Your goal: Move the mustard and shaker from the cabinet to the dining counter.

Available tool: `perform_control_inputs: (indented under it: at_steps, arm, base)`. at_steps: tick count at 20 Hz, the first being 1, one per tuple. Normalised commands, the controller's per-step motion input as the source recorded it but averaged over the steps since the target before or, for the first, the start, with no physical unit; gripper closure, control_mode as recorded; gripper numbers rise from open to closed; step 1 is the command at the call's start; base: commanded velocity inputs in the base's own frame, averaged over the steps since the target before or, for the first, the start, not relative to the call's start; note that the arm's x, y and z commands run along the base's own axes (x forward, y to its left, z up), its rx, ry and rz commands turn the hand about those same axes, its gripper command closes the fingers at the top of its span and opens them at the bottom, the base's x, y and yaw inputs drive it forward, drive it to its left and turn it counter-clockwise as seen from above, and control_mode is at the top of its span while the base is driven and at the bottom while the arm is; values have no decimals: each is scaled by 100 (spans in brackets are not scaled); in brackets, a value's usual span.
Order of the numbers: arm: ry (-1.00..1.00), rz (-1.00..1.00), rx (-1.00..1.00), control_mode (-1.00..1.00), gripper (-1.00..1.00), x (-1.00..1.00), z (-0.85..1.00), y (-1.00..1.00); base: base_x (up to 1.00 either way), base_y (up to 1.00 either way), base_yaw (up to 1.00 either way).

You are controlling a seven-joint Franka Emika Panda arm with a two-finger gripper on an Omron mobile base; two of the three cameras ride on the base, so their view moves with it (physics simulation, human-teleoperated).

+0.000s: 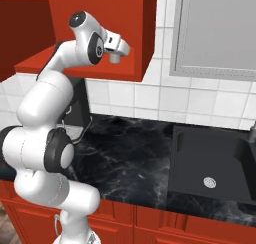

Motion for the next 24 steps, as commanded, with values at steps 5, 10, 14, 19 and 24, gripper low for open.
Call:
perform_control_inputs:
  at_steps: [5,10,14,19,24]
  arm:
    - [2,0,0,-100,-100,13,0,-3]
    - [2,0,0,-100,100,0,-12,0]
    - [3,0,0,-100,100,0,-5,0]
    - [-3,0,1,-100,100,-1,-3,0]
    - [-22,0,0,-100,100,-37,-18,0]
  base:
    - [0,0,0]
    - [0,0,0]
    - [0,0,0]
    - [0,0,0]
    - [0,0,0]
